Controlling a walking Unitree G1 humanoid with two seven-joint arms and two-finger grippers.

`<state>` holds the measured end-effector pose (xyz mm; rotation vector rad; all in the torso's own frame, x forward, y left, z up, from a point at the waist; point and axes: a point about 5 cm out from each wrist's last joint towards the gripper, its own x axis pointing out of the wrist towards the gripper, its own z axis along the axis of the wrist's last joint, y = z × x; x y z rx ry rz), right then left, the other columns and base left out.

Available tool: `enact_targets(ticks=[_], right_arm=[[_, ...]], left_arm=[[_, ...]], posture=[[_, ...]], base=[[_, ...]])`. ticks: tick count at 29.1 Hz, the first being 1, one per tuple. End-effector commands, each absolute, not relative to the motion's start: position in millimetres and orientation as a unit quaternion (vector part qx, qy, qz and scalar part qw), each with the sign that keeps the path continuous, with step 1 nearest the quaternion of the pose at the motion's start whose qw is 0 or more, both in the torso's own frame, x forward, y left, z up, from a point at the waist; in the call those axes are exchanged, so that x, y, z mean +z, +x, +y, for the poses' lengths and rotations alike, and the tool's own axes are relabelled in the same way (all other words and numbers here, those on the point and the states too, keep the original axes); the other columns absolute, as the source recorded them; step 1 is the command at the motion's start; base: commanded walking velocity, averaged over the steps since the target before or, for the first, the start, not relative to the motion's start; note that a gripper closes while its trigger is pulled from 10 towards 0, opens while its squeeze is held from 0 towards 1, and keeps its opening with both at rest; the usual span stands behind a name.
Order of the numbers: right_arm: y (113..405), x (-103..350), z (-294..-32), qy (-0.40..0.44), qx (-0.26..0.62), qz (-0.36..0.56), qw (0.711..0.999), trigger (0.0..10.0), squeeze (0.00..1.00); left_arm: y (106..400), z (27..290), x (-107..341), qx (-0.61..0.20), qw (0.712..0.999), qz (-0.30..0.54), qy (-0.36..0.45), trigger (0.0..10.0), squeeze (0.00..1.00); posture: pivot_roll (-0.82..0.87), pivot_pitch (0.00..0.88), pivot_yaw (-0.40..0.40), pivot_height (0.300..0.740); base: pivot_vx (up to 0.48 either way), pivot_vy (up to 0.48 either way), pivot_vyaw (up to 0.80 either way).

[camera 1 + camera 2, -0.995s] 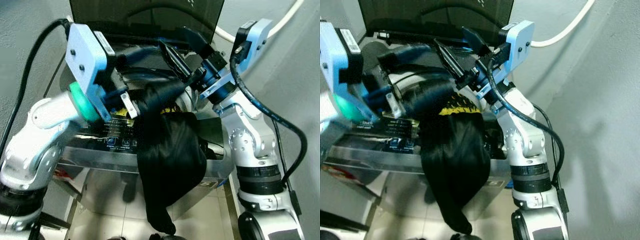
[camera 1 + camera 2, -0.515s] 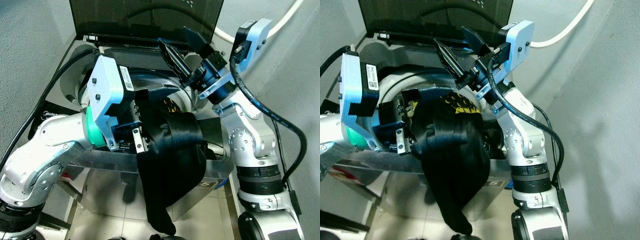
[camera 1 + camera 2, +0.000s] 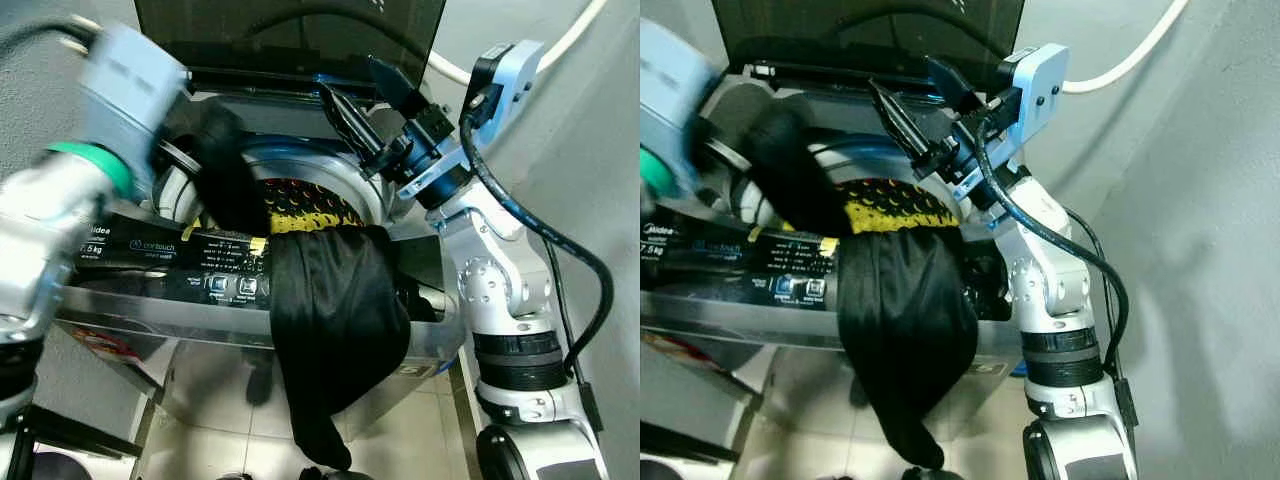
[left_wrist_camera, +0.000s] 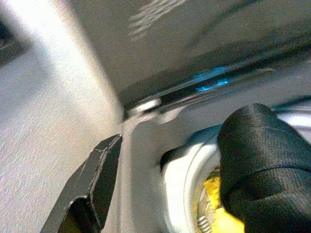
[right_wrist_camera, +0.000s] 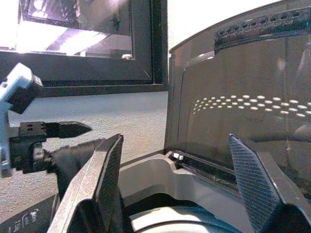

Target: Clothes washing

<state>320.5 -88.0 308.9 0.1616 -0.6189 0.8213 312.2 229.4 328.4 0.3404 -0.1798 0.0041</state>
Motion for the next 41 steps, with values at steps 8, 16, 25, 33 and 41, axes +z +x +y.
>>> enact_targets(ticks=[8, 16, 25, 33, 41], right_arm=[[320.5, 306.8, -87.2, 0.076, 0.393, -0.295, 0.868, 10.0, 0.00], [320.0, 305.9, -87.3, 0.076, 0.392, -0.294, 0.868, 10.0, 0.00], [320.8, 306.5, -86.7, 0.077, 0.393, -0.294, 0.868, 10.0, 0.00], [320.5, 307.4, -86.0, 0.077, 0.392, -0.297, 0.867, 10.0, 0.00], [320.3, 307.5, -86.2, 0.078, 0.392, -0.298, 0.867, 10.0, 0.00]], left_arm=[[324.0, 245.3, 311.7, 0.023, 0.998, 0.019, 0.057, 10.0, 0.00], [324.3, 255.0, 302.1, 0.067, 0.993, 0.082, 0.059, 10.0, 0.00], [292.6, 174.4, 341.3, -0.158, 0.919, -0.175, 0.317, 10.0, 0.00], [245.5, 131.3, 325.9, -0.427, 0.864, -0.152, 0.218, 10.0, 0.00], [236.7, 129.1, 326.5, -0.494, 0.837, -0.167, 0.164, 10.0, 0.00]], posture=[[0.09, 0.085, 0.004, 0.740], [0.09, 0.088, 0.004, 0.740], [0.09, 0.086, 0.002, 0.740], [0.09, 0.084, 0.006, 0.740], [0.09, 0.077, 0.007, 0.740]], base=[[0.000, 0.000, 0.00], [0.000, 0.000, 0.00], [0.000, 0.000, 0.00], [0.000, 0.000, 0.00], [0.000, 0.000, 0.00]])
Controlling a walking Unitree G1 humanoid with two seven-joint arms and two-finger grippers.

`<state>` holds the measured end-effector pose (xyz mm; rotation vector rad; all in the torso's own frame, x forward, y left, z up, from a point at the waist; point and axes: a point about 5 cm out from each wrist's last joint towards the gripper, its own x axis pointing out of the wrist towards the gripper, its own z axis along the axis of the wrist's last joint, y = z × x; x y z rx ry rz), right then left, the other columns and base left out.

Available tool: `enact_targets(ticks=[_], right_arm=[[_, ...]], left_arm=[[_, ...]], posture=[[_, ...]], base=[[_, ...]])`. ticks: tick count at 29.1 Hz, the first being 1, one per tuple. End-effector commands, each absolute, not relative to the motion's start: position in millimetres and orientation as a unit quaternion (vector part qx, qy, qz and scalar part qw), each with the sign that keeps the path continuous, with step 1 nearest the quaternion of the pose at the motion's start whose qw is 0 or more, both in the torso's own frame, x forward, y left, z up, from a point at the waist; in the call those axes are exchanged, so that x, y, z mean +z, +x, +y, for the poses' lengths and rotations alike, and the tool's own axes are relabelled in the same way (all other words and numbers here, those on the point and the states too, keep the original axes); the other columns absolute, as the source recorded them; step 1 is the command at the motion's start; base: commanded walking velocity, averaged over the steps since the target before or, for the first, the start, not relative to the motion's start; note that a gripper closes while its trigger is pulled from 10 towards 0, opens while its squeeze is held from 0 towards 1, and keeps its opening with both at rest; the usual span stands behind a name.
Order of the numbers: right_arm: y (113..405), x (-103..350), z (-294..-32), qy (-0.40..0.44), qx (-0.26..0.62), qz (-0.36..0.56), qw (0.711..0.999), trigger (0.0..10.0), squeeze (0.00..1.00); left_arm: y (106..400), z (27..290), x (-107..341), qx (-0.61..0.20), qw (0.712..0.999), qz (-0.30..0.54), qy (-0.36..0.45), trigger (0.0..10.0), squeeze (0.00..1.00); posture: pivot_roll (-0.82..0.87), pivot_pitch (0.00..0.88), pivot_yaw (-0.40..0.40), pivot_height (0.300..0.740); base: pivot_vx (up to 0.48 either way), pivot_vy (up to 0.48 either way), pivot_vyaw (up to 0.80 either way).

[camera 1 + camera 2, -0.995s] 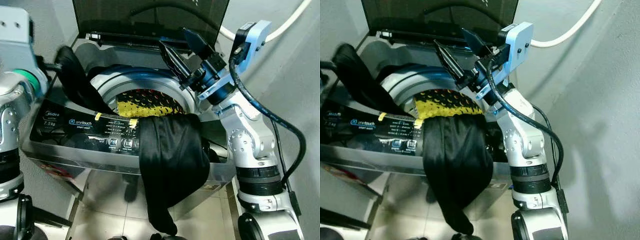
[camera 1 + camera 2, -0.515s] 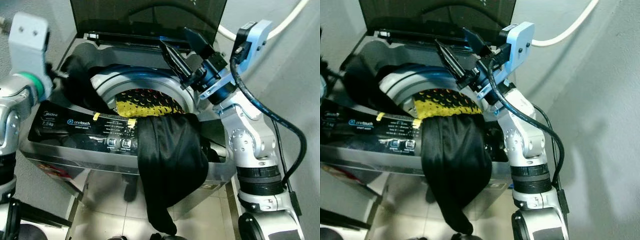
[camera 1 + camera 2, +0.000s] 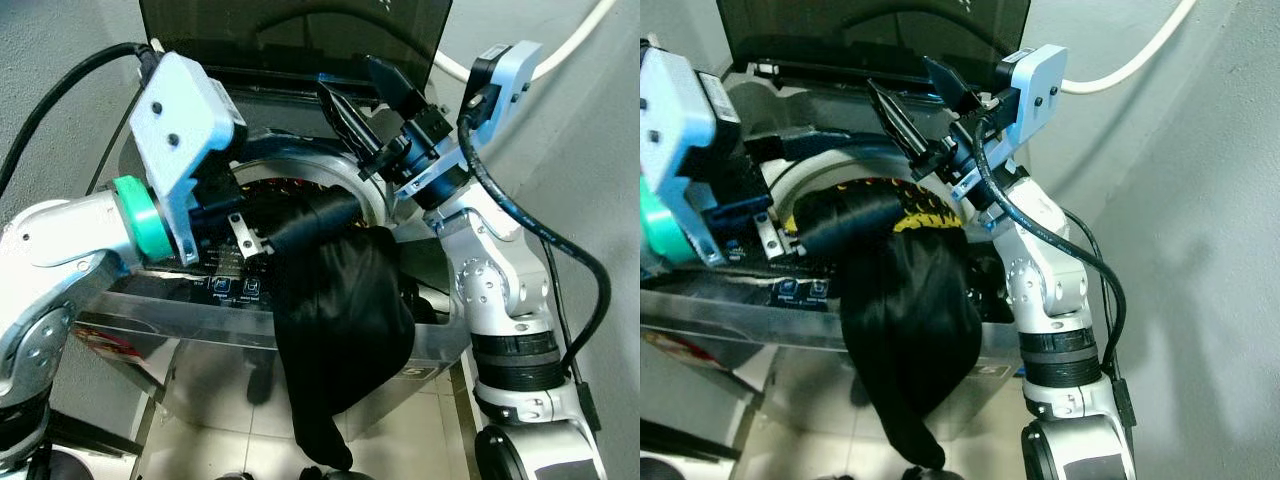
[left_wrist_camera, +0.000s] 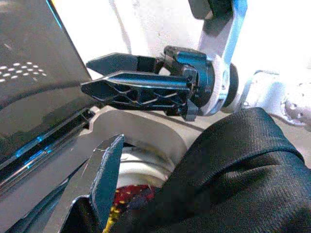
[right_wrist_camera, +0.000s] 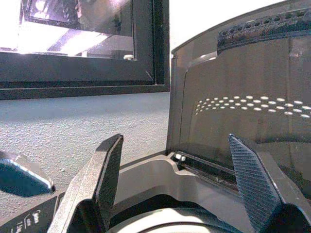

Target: Clothes washing

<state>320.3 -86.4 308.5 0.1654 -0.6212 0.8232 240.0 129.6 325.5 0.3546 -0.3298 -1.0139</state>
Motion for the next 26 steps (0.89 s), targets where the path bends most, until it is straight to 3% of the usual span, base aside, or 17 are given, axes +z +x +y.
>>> enact_targets(ticks=[1, 4, 5, 6, 10, 12, 13, 15, 16, 17, 18, 20, 23, 24, 25, 26], right_arm=[[320.3, 307.6, -86.3, 0.078, 0.392, -0.298, 0.867, 10.0, 0.00], [320.4, 307.8, -86.1, 0.077, 0.393, -0.298, 0.867, 10.0, 0.00], [320.5, 307.9, -86.2, 0.077, 0.393, -0.299, 0.866, 10.0, 0.00], [320.5, 307.9, -86.2, 0.077, 0.393, -0.299, 0.866, 10.0, 0.00], [320.8, 307.7, -86.3, 0.076, 0.393, -0.298, 0.867, 10.0, 0.00], [320.9, 307.7, -86.0, 0.077, 0.393, -0.298, 0.867, 10.0, 0.00], [320.9, 307.7, -86.0, 0.077, 0.393, -0.298, 0.867, 10.0, 0.00], [321.2, 307.8, -85.4, 0.077, 0.394, -0.298, 0.866, 10.0, 0.00], [321.2, 307.8, -85.4, 0.077, 0.394, -0.298, 0.866, 10.0, 0.00], [321.4, 308.0, -85.0, 0.076, 0.394, -0.299, 0.866, 10.0, 0.00], [321.4, 308.0, -85.0, 0.076, 0.394, -0.299, 0.866, 10.0, 0.00], [321.1, 308.3, -85.6, 0.076, 0.393, -0.300, 0.866, 10.0, 0.00], [321.0, 308.4, -86.2, 0.076, 0.392, -0.300, 0.867, 10.0, 0.00], [321.0, 308.4, -86.2, 0.076, 0.392, -0.300, 0.867, 10.0, 0.00], [321.1, 308.8, -86.2, 0.077, 0.391, -0.300, 0.867, 10.0, 0.00], [321.1, 308.9, -86.2, 0.077, 0.391, -0.300, 0.867, 10.0, 0.00]], left_arm=[[236.2, 129.0, 326.4, -0.500, 0.833, -0.174, 0.161, 10.0, 0.00], [240.9, 133.1, 324.8, -0.480, 0.841, -0.172, 0.182, 10.0, 0.00], [270.2, 155.9, 323.1, -0.344, 0.898, -0.141, 0.235, 10.0, 0.00], [270.2, 155.9, 323.1, -0.344, 0.898, -0.141, 0.235, 10.0, 0.00], [300.8, 201.4, 336.4, -0.133, 0.954, -0.121, 0.240, 10.0, 0.00], [312.6, 232.9, 346.3, -0.009, 0.973, -0.108, 0.203, 10.0, 0.00], [312.6, 232.9, 346.3, -0.009, 0.973, -0.108, 0.203, 10.0, 0.00], [320.0, 265.1, 350.7, 0.098, 0.982, -0.085, 0.137, 10.0, 0.00], [320.0, 265.1, 350.7, 0.098, 0.982, -0.085, 0.137, 10.0, 0.00], [328.7, 287.0, 340.6, 0.130, 0.991, -0.035, -0.019, 10.0, 0.00], [328.7, 287.0, 340.6, 0.130, 0.991, -0.035, -0.019, 10.0, 0.00], [332.7, 263.6, 332.3, 0.004, 0.999, 0.007, -0.052, 10.0, 0.00], [333.4, 244.8, 331.4, -0.065, 0.994, 0.010, -0.085, 10.0, 0.00], [333.4, 244.8, 331.4, -0.065, 0.994, 0.010, -0.085, 10.0, 0.00], [332.1, 244.4, 329.4, -0.021, 0.997, -0.006, 0.077, 10.0, 0.00], [332.5, 243.2, 329.3, -0.013, 0.993, -0.014, 0.121, 10.0, 0.00]], posture=[[0.09, 0.077, 0.007, 0.740], [0.09, 0.075, 0.007, 0.740], [0.09, 0.073, 0.006, 0.740], [0.09, 0.073, 0.006, 0.740], [0.09, 0.073, 0.005, 0.740], [0.09, 0.072, 0.003, 0.740], [0.09, 0.072, 0.003, 0.740], [0.09, 0.071, 0.002, 0.740], [0.09, 0.071, 0.002, 0.740], [0.09, 0.072, 0.005, 0.740], [0.09, 0.072, 0.005, 0.740], [0.09, 0.072, 0.006, 0.740], [0.09, 0.074, 0.006, 0.740], [0.09, 0.074, 0.006, 0.740], [0.09, 0.076, 0.008, 0.740], [0.09, 0.076, 0.008, 0.740]], base=[[0.000, 0.000, 0.00], [0.000, 0.000, 0.00], [0.000, 0.000, 0.00], [0.000, 0.000, 0.00], [0.000, 0.000, 0.00], [0.000, 0.000, 0.00], [0.000, 0.000, 0.00], [0.000, 0.000, 0.00], [0.000, 0.000, 0.00], [0.000, 0.000, 0.00], [0.000, 0.000, 0.00], [0.000, 0.000, 0.00], [0.000, 0.000, 0.00], [0.000, 0.000, 0.00], [0.000, 0.000, 0.00], [0.000, 0.000, 0.00]])
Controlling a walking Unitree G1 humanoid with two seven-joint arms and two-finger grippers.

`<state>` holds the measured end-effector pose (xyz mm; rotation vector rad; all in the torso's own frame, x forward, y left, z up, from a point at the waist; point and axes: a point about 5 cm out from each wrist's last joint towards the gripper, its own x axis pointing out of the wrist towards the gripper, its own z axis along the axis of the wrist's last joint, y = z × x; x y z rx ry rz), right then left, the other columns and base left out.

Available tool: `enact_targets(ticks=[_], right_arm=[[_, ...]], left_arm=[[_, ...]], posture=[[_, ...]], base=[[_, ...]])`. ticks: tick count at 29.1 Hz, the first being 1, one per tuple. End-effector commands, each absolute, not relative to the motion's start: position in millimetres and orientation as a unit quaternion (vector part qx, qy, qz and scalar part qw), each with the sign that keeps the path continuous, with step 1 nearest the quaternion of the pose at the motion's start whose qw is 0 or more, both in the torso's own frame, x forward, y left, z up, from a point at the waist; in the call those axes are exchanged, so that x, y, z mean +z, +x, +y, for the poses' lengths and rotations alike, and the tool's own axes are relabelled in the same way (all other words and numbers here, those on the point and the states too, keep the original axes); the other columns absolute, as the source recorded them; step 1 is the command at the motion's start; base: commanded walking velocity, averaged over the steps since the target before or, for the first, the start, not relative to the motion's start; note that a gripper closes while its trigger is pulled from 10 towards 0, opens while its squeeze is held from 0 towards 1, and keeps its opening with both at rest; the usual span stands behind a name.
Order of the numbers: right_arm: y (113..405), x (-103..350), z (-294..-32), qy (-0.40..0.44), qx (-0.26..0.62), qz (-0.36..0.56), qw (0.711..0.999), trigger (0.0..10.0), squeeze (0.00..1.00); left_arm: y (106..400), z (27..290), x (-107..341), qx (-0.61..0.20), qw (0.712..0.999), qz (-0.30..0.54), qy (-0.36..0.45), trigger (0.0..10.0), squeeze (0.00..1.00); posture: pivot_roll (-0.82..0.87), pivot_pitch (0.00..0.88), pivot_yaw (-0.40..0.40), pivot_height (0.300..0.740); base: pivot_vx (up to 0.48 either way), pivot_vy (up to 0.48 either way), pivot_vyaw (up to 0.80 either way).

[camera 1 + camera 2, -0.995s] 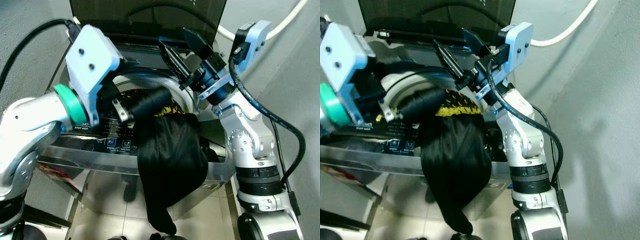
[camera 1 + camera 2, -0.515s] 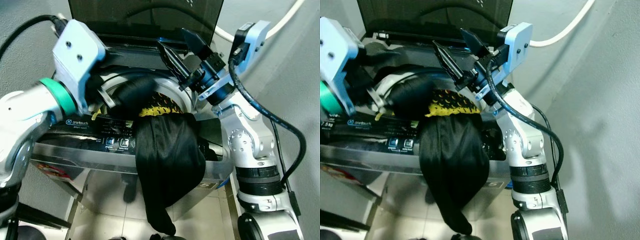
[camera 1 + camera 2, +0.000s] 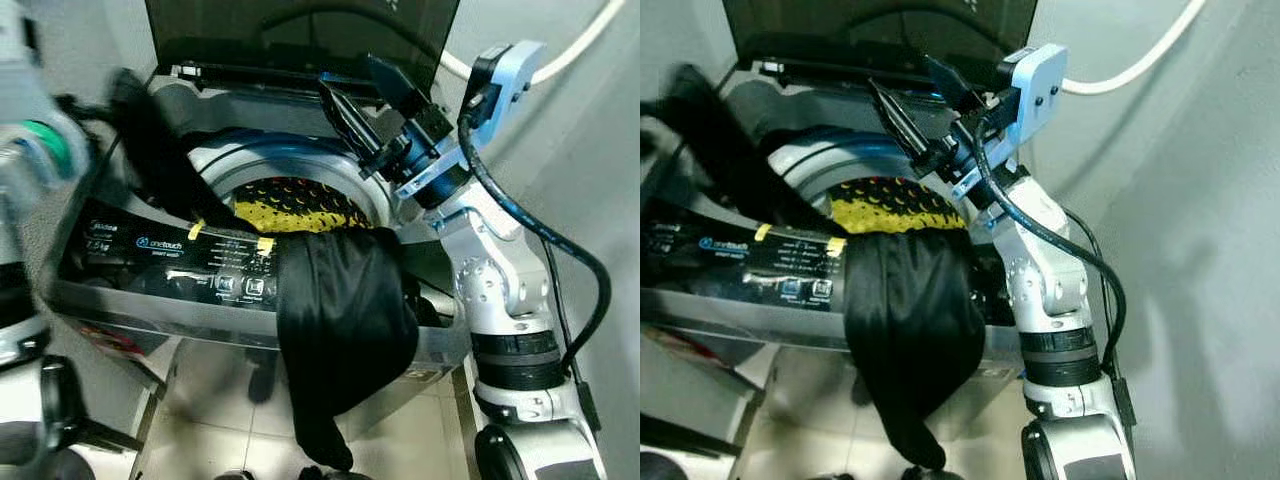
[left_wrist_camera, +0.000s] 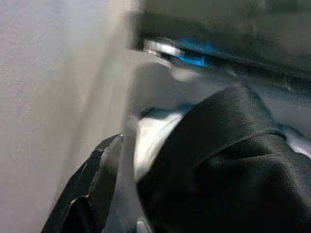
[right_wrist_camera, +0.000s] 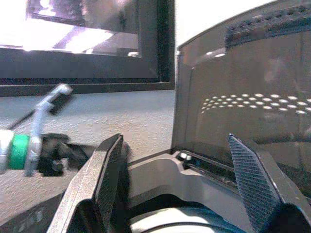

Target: Clothes washing

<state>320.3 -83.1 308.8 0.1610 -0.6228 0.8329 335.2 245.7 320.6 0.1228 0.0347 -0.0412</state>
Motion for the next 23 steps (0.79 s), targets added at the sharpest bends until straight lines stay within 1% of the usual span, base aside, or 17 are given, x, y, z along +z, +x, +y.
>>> enact_targets(ticks=[1, 3, 5, 7, 8, 9, 10, 11, 12, 14, 15, 16, 17, 20, 21, 22, 23], right_arm=[[321.2, 308.7, -86.3, 0.077, 0.391, -0.300, 0.867, 10.0, 0.00], [321.2, 308.7, -86.3, 0.077, 0.391, -0.300, 0.867, 10.0, 0.00], [321.3, 308.5, -86.1, 0.077, 0.391, -0.300, 0.867, 10.0, 0.00], [321.5, 308.5, -86.5, 0.076, 0.391, -0.300, 0.867, 10.0, 0.00], [321.5, 308.9, -86.1, 0.077, 0.391, -0.300, 0.867, 10.0, 0.00], [321.5, 308.9, -86.1, 0.077, 0.391, -0.300, 0.867, 10.0, 0.00], [321.6, 308.9, -86.6, 0.077, 0.390, -0.301, 0.867, 10.0, 0.00], [321.5, 309.0, -86.6, 0.078, 0.390, -0.301, 0.867, 10.0, 0.00], [321.5, 309.0, -86.6, 0.078, 0.390, -0.301, 0.867, 10.0, 0.00], [321.5, 308.6, -86.7, 0.078, 0.390, -0.300, 0.867, 10.0, 0.00], [321.5, 308.6, -86.7, 0.078, 0.390, -0.300, 0.867, 10.0, 0.00], [321.3, 308.7, -86.4, 0.078, 0.390, -0.300, 0.867, 10.0, 0.00], [321.5, 308.8, -86.8, 0.078, 0.390, -0.300, 0.867, 10.0, 0.00], [321.2, 308.9, -86.9, 0.077, 0.389, -0.300, 0.867, 10.0, 0.00], [321.1, 308.9, -86.8, 0.077, 0.389, -0.300, 0.867, 10.0, 0.00], [321.1, 308.9, -86.8, 0.077, 0.389, -0.300, 0.867, 10.0, 0.00], [321.1, 308.9, -86.8, 0.077, 0.390, -0.300, 0.867, 10.0, 0.00]], left_arm=[[332.6, 242.6, 338.4, -0.010, 0.994, -0.050, 0.101, 10.0, 0.00], [332.6, 242.6, 338.4, -0.010, 0.994, -0.050, 0.101, 10.0, 0.00], [334.0, 240.8, 344.6, -0.024, 0.997, -0.067, 0.032, 10.0, 0.00], [336.9, 245.3, 337.2, 0.035, 0.981, -0.042, 0.184, 10.0, 0.00], [338.5, 248.7, 339.9, 0.028, 0.997, -0.034, 0.060, 10.0, 0.00], [338.5, 248.7, 339.9, 0.028, 0.997, -0.034, 0.060, 10.0, 0.00], [339.0, 253.1, 339.7, 0.077, 0.983, -0.040, 0.161, 10.0, 0.00], [339.0, 250.4, 336.8, 0.051, 0.991, -0.025, 0.122, 10.0, 0.00], [339.0, 250.4, 336.8, 0.051, 0.991, -0.025, 0.122, 10.0, 0.00], [338.8, 251.7, 333.1, 0.093, 0.971, -0.005, 0.221, 10.0, 0.00], [338.8, 251.7, 333.1, 0.093, 0.971, -0.005, 0.221, 10.0, 0.00], [338.6, 245.3, 330.6, 0.045, 0.989, 0.007, 0.142, 10.0, 0.00], [338.6, 247.6, 332.4, 0.090, 0.958, -0.012, 0.273, 10.0, 0.00], [337.1, 239.1, 326.2, 0.025, 0.965, -0.010, 0.262, 10.0, 0.00], [335.4, 240.4, 329.7, 0.039, 0.944, -0.024, 0.327, 10.0, 0.00], [335.4, 240.4, 329.7, 0.039, 0.944, -0.024, 0.327, 10.0, 0.00], [334.5, 241.0, 331.9, 0.055, 0.917, -0.036, 0.393, 10.0, 0.00]], posture=[[0.09, 0.076, 0.005, 0.740], [0.09, 0.076, 0.005, 0.740], [0.09, 0.077, 0.005, 0.740], [0.09, 0.076, 0.004, 0.740], [0.09, 0.077, 0.007, 0.740], [0.09, 0.077, 0.007, 0.740], [0.09, 0.077, 0.004, 0.740], [0.09, 0.077, 0.005, 0.740], [0.09, 0.077, 0.005, 0.740], [0.09, 0.080, 0.003, 0.740], [0.09, 0.080, 0.003, 0.740], [0.09, 0.080, 0.005, 0.740], [0.09, 0.081, 0.002, 0.740], [0.09, 0.082, 0.004, 0.740], [0.09, 0.085, 0.003, 0.740], [0.09, 0.085, 0.003, 0.740], [0.09, 0.085, 0.003, 0.740]], base=[[0.000, 0.000, 0.00], [0.000, 0.000, 0.00], [0.000, 0.000, 0.00], [0.000, 0.000, 0.00], [0.000, 0.000, 0.00], [0.000, 0.000, 0.00], [0.000, 0.000, 0.00], [0.000, 0.000, 0.00], [0.000, 0.000, 0.00], [0.000, 0.000, 0.00], [0.000, 0.000, 0.00], [0.000, 0.000, 0.00], [0.000, 0.000, 0.00], [0.000, 0.000, 0.00], [0.000, 0.000, 0.00], [0.000, 0.000, 0.00], [0.000, 0.000, 0.00]])
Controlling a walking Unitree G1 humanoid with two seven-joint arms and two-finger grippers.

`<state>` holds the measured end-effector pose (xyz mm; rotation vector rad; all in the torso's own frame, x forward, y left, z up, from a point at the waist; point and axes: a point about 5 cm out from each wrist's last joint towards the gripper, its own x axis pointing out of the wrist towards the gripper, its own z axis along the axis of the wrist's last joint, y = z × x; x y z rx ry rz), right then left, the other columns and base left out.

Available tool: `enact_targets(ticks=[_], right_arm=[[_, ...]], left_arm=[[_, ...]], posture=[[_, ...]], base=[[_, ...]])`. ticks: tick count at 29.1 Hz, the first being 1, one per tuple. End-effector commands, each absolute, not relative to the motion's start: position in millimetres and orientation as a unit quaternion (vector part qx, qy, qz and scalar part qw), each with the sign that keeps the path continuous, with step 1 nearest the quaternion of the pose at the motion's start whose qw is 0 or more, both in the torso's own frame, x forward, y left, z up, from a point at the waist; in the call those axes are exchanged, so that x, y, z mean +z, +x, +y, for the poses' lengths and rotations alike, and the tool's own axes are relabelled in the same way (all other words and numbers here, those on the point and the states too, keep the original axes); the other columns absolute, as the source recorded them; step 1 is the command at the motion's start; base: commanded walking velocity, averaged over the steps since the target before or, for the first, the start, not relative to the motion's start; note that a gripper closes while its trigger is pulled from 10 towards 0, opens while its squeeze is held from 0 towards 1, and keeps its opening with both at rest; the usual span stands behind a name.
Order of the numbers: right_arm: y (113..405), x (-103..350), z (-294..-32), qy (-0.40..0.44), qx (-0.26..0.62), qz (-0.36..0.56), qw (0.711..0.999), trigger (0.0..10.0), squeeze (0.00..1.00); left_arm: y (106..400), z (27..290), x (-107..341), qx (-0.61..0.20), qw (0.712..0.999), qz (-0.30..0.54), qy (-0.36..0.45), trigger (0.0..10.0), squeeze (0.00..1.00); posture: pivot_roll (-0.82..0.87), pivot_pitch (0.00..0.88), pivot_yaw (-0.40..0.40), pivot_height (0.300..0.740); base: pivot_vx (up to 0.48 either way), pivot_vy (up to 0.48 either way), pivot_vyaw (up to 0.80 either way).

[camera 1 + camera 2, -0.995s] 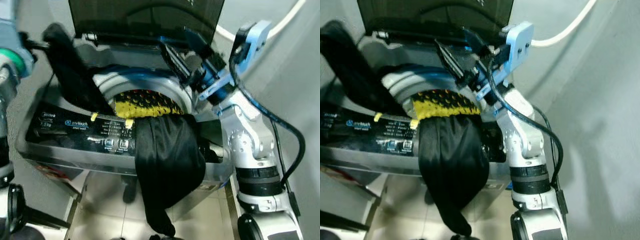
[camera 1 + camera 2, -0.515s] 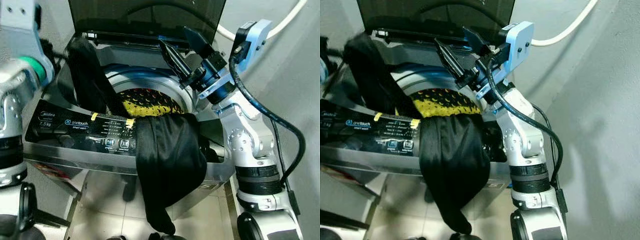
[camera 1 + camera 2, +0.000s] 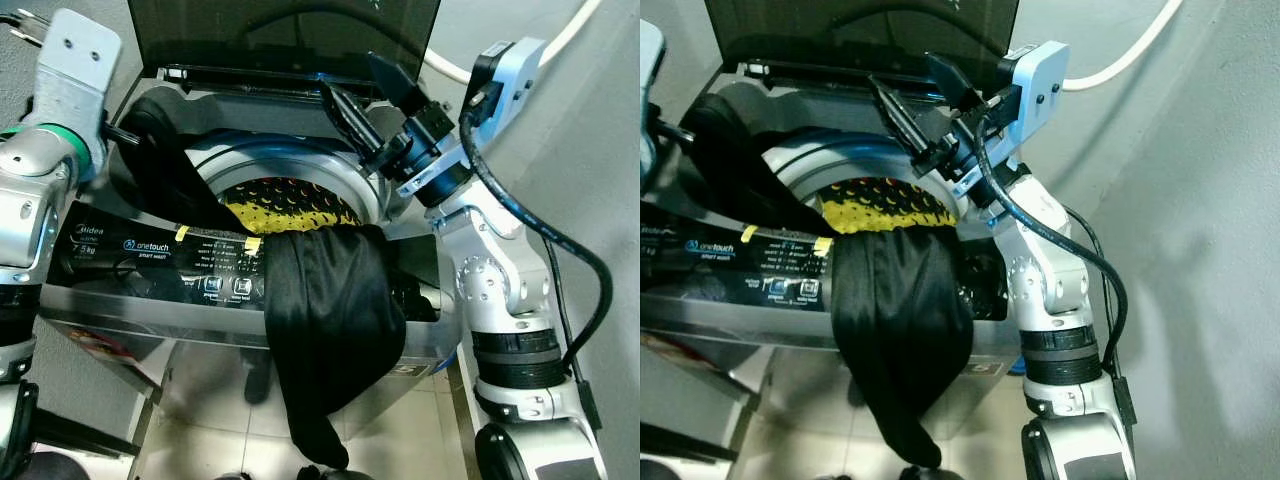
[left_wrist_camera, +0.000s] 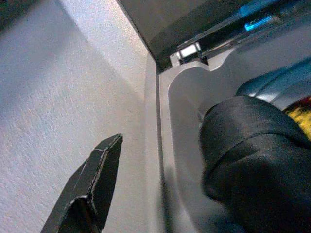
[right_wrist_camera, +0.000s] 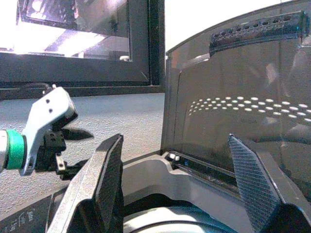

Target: Clothes washing

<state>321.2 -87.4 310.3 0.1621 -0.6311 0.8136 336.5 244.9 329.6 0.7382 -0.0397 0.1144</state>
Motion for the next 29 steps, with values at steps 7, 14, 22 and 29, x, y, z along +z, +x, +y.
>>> enact_targets(ticks=[7, 14, 22, 29], right_arm=[[321.7, 308.9, -86.7, 0.078, 0.391, -0.299, 0.867, 10.0, 0.00], [321.9, 308.9, -86.0, 0.078, 0.391, -0.299, 0.867, 10.0, 0.00], [322.4, 309.4, -85.6, 0.078, 0.393, -0.299, 0.866, 10.0, 0.00], [321.8, 309.4, -86.1, 0.078, 0.394, -0.299, 0.866, 10.0, 0.00]], left_arm=[[327.8, 236.8, 337.5, 0.091, 0.776, -0.070, 0.620, 10.0, 0.00], [323.5, 241.0, 334.9, 0.025, 0.766, -0.057, 0.639, 10.0, 0.00], [299.2, 225.7, 325.7, -0.211, 0.727, -0.018, 0.653, 10.0, 0.00], [275.3, 216.0, 336.5, -0.344, 0.684, -0.024, 0.642, 10.0, 0.00]], posture=[[0.09, 0.086, -0.001, 0.740], [0.09, 0.083, -0.001, 0.740], [0.09, 0.081, -0.007, 0.740], [0.09, 0.081, -0.008, 0.740]], base=[[0.000, 0.000, 0.00], [0.000, 0.000, 0.00], [0.000, 0.000, 0.00], [0.000, 0.000, 0.00]])
